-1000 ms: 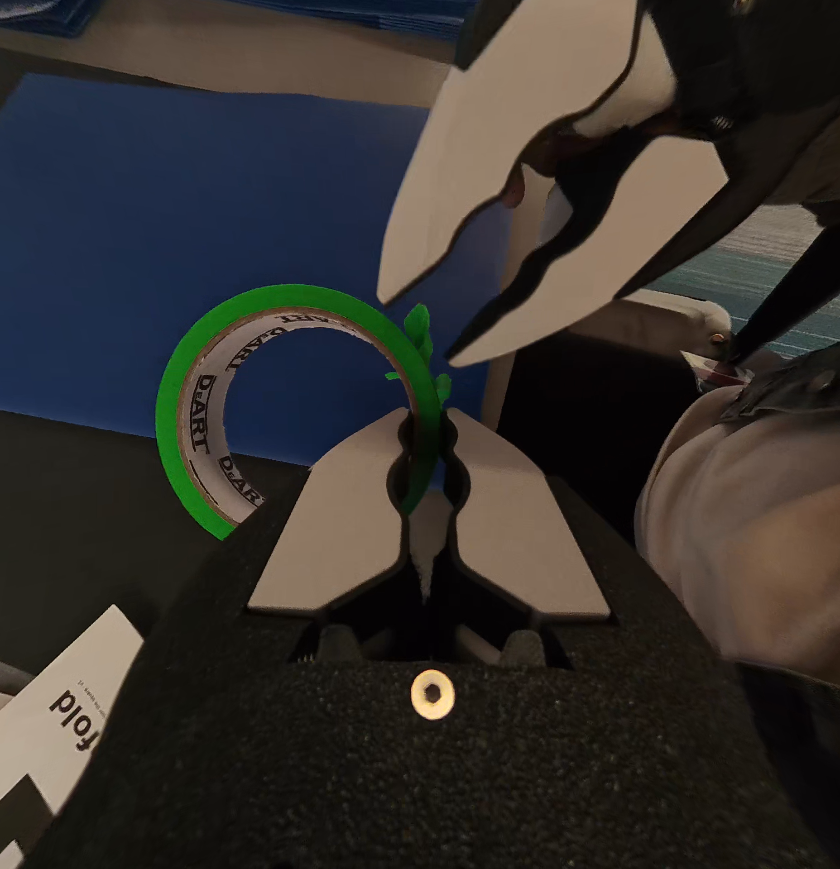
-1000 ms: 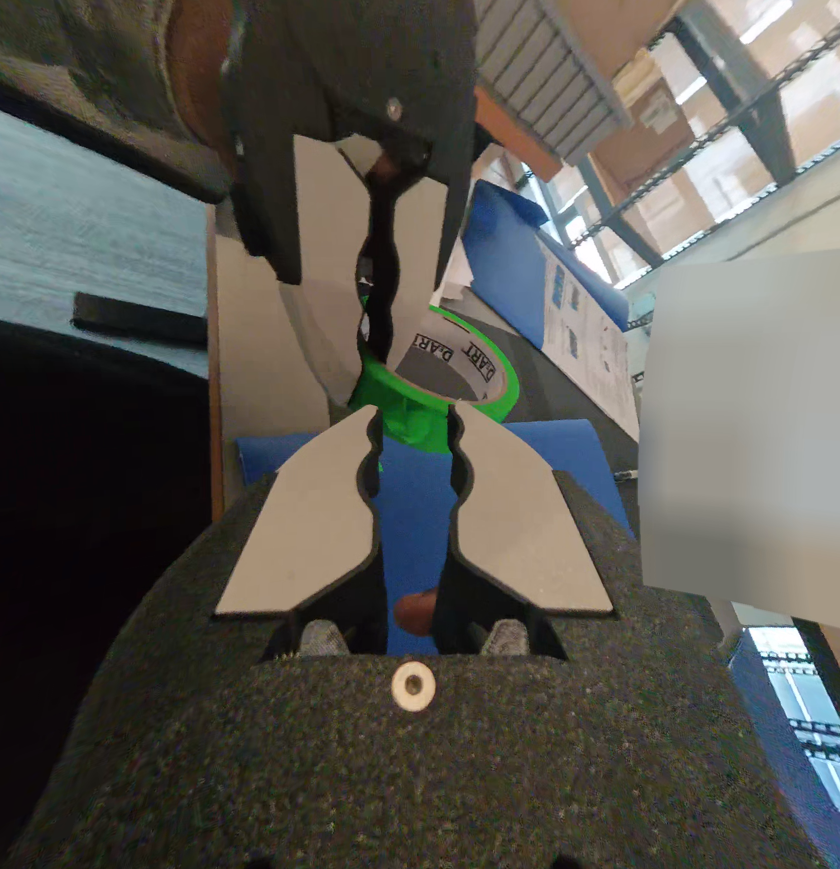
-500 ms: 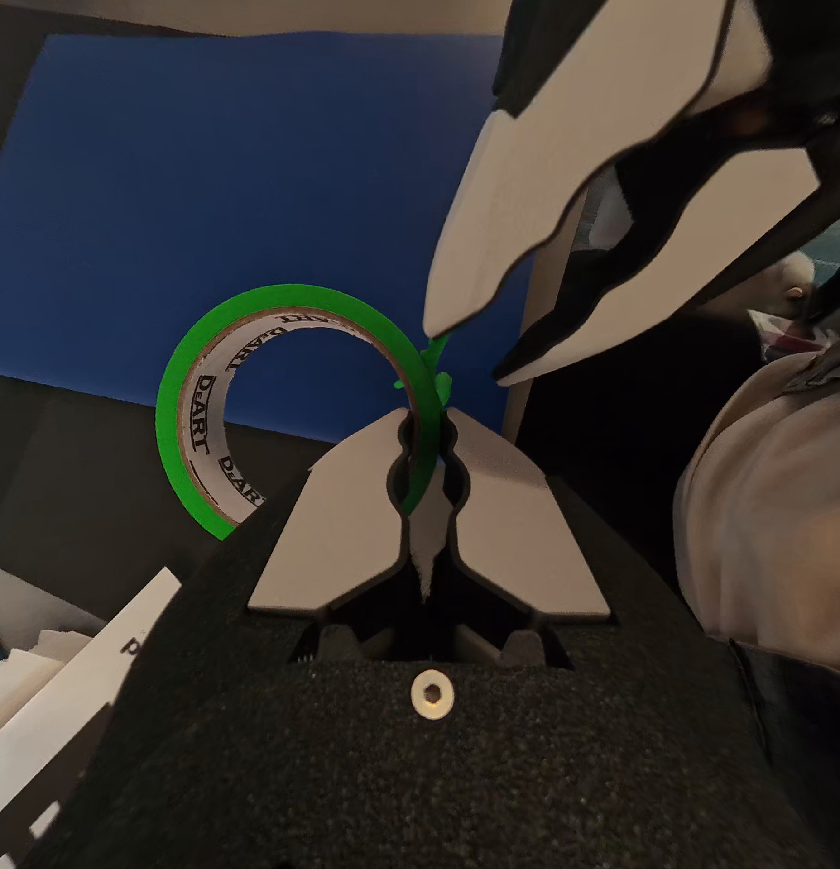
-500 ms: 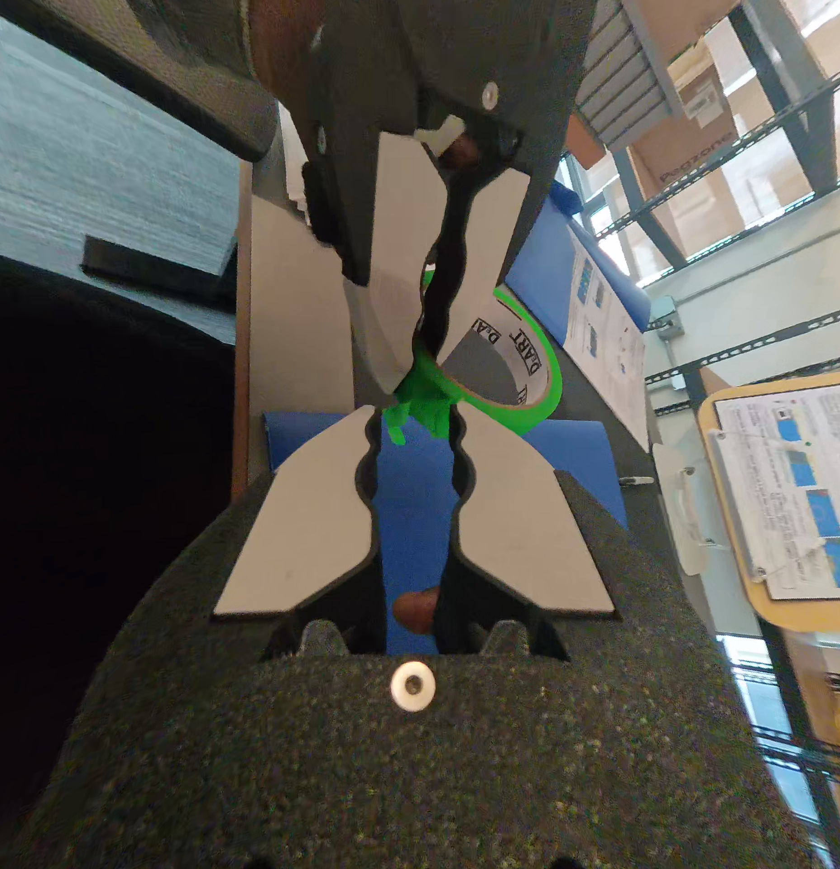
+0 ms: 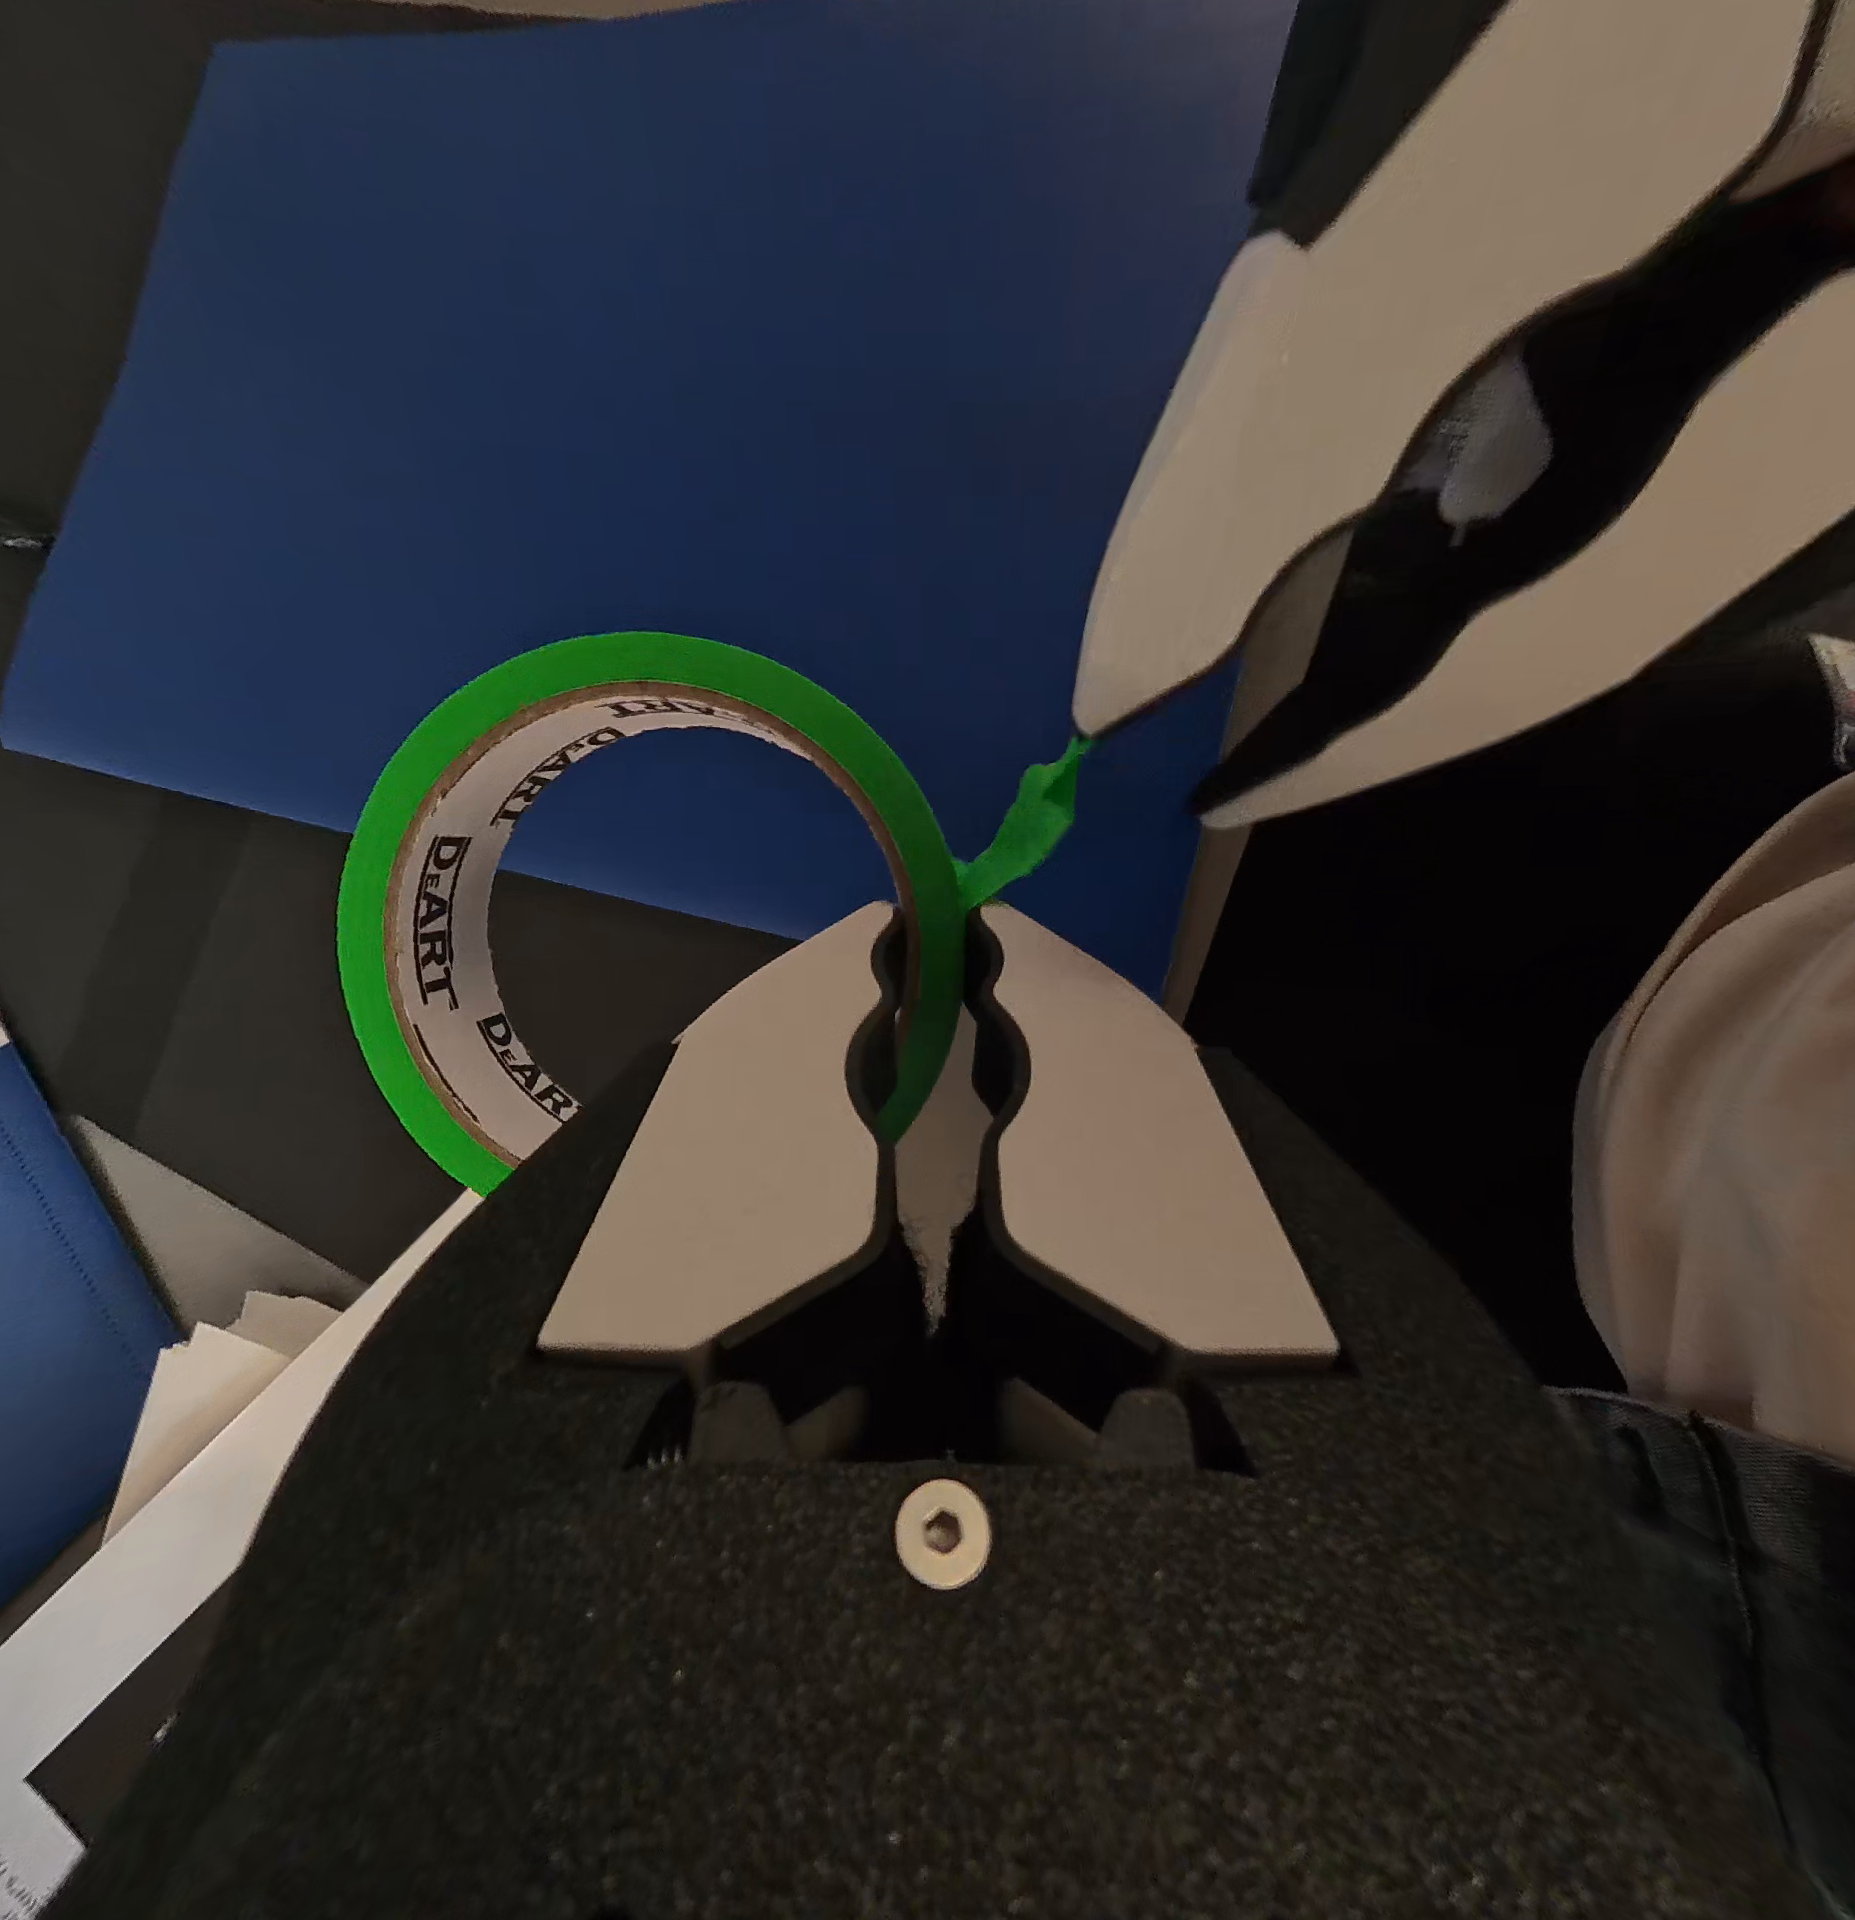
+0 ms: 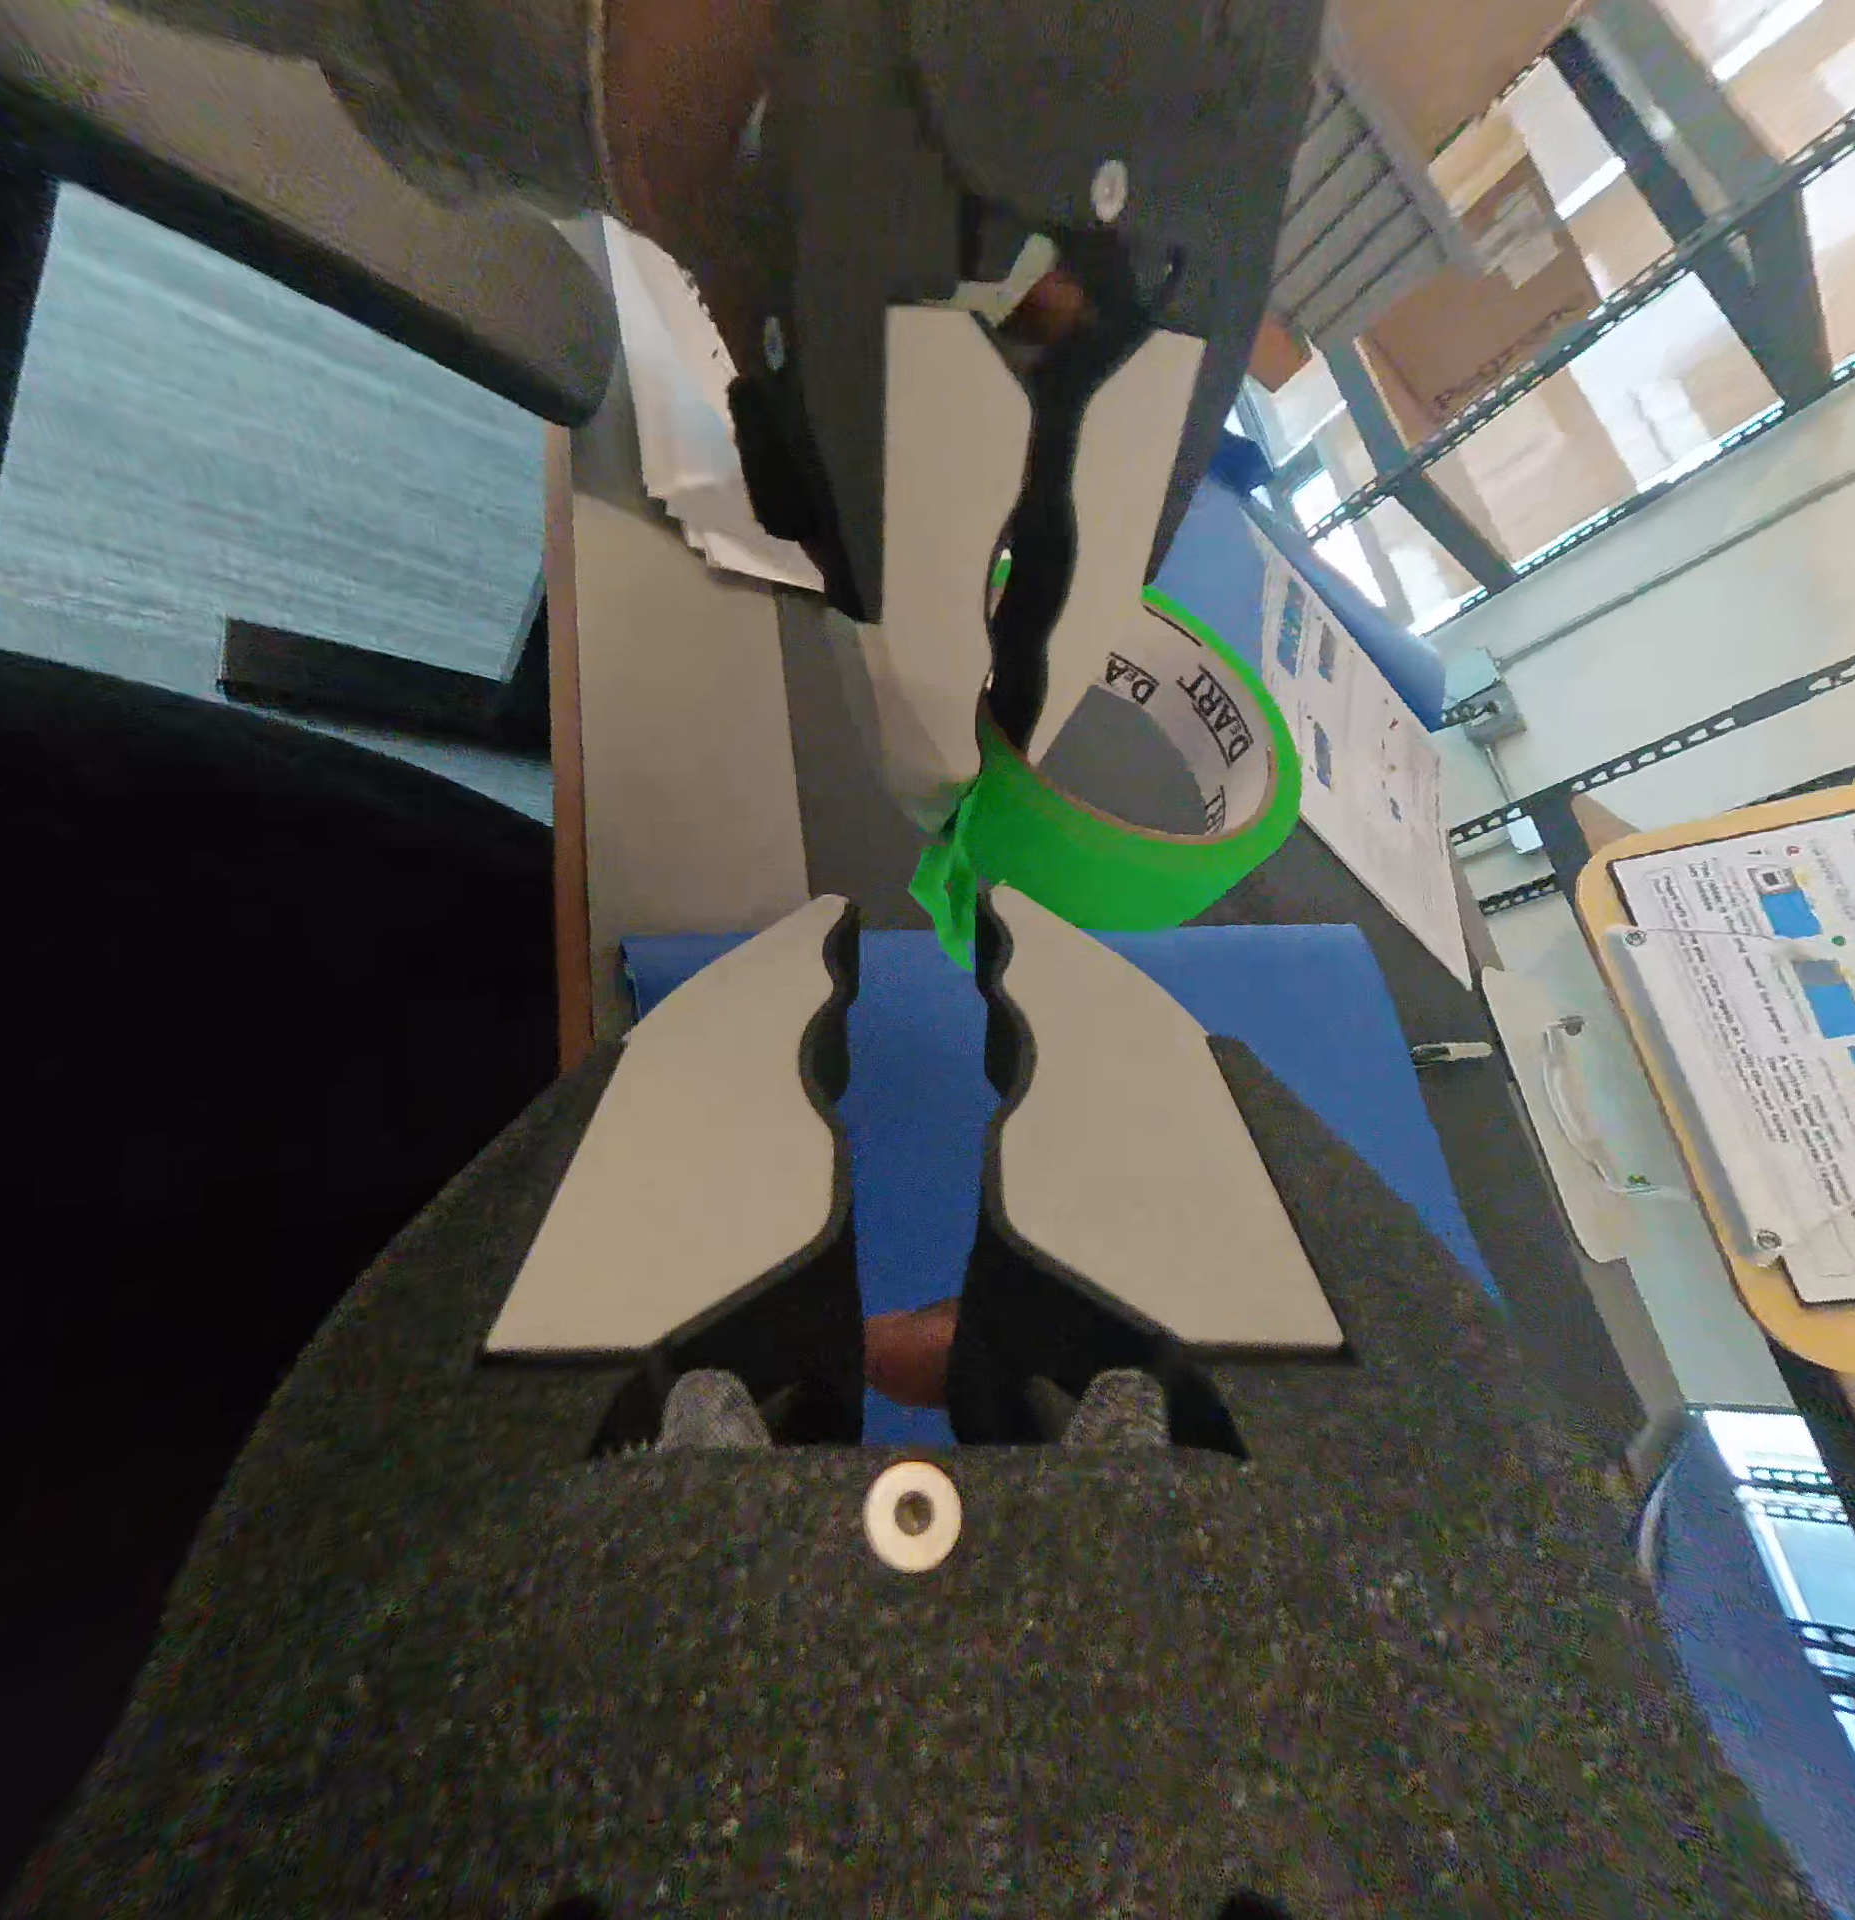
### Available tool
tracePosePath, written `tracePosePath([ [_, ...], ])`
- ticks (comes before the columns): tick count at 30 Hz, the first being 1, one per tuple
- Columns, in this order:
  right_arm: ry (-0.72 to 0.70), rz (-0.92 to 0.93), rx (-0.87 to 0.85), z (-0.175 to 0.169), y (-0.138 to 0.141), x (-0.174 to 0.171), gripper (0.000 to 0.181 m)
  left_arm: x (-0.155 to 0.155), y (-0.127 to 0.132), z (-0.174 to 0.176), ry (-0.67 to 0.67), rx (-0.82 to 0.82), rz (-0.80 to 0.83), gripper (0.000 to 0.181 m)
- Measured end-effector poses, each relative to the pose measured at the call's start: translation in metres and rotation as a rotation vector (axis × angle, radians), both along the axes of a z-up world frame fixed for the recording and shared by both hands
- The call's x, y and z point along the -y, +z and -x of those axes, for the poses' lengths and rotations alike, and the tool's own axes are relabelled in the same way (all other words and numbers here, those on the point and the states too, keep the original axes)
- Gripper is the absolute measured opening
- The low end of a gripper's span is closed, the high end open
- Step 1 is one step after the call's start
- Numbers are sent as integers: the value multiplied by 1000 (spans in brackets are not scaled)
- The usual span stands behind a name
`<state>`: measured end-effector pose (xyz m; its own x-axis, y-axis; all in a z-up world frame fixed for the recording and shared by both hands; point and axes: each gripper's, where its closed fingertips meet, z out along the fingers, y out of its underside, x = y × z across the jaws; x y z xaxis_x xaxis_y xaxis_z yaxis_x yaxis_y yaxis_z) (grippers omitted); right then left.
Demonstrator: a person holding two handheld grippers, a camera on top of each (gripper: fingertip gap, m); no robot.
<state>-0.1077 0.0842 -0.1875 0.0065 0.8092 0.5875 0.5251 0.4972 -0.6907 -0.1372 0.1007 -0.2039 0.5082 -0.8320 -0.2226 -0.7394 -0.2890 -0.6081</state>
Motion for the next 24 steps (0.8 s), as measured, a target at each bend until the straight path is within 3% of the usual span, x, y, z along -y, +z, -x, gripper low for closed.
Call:
tracePosePath([
  [1, -13, 36, 10, -4, -3, -2, 21, 0, 2, 0, 0, 8, -4, 11],
  [5, -104, 200, 229, -31, -36, -13, 22, -6, 3, 10, 35, -42, -44, 11],
  [8, -102, 51, -24, -13, 8, -16, 23, -5, 0, 8, 31, -48, -41, 11],
  [10, -69, 17, -92, 4, 27, -8, 19, -5, -1, 5, 27, -61, -43, 11],
  [14, -100, 6, 50, 18, 10, -15, 11, -4, 1, -2, 17, -76, -54, 11],
  [18, -107, -105, 62, 23, 7, -15, 0, -3, 2, -2, 15, -69, -40, 11],
  [24, -33, -339, 122, 25, -4, -11, 0, 8, -6, -5, -67, 27, 121, 10],
])
